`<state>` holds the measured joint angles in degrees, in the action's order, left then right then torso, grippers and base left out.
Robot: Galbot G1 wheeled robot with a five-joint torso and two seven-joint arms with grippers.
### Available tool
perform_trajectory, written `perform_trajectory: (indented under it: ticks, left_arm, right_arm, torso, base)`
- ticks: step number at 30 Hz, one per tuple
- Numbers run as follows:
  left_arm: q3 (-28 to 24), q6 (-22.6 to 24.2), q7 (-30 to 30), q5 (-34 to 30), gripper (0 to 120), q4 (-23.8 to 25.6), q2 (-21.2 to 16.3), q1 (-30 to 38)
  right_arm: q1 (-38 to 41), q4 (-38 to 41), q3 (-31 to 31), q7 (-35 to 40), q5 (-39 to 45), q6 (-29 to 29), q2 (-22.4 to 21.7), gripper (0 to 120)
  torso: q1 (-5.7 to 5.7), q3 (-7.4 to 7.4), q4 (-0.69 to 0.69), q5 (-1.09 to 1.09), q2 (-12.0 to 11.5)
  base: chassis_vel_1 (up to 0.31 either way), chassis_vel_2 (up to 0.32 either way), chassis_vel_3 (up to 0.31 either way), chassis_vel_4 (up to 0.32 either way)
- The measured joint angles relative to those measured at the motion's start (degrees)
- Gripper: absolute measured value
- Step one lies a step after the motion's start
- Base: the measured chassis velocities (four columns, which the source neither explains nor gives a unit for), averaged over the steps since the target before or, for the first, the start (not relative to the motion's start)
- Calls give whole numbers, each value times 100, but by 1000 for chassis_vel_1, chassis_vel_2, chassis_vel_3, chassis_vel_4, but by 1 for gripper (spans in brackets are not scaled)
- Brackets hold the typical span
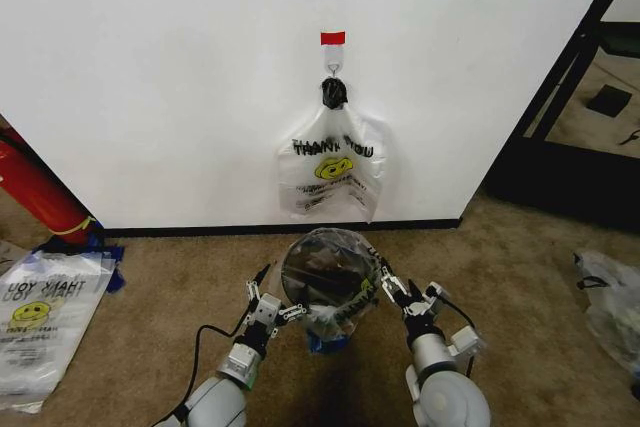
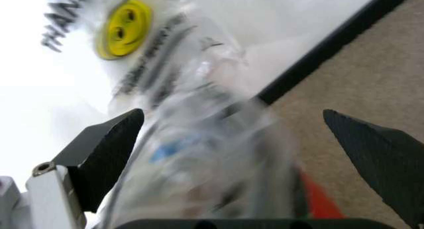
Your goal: Pick up the garbage bag from the wall and place it over the trash bin.
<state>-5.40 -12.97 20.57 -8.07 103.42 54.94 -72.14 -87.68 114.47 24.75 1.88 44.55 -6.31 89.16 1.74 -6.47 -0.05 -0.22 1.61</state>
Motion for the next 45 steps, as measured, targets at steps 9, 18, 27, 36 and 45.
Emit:
perform_trajectory:
  ticks: [9,18,27,36,45]
  left_arm:
    - [120,-23,65,-159,100,671,-62,-123]
    - [653,-182,108,-770,100,1561,-122,-640]
    - [2318,-690,-150,-1812,100,1563,217,-1360]
    - [2664,-950,-498,-1370,100,1495,443,-1725]
    - [2680,-707,-523,-1019,100,1651,927,-1705]
  right_arm:
    - [-108,193,67,-21,-140,137,-96,100]
    - [-430,127,261,-193,-288,538,-86,100]
    - [-1391,629,551,-103,-1841,2437,44,100]
    - [-2232,1366,637,625,-4087,3735,142,100]
    - [-2376,1678,541,532,-4424,3782,161,100]
  torso:
    - [0,0,-1,0,0]
    - [0,0,0,1,0]
    - [0,0,-1,-1,0]
    - [0,1,-1,0,0]
    - [0,0,0,0,0]
  base:
    - [0,0,0,0]
    - [0,0,0,0]
    - [0,0,0,0]
    - [0,0,0,0]
    - [0,0,0,0]
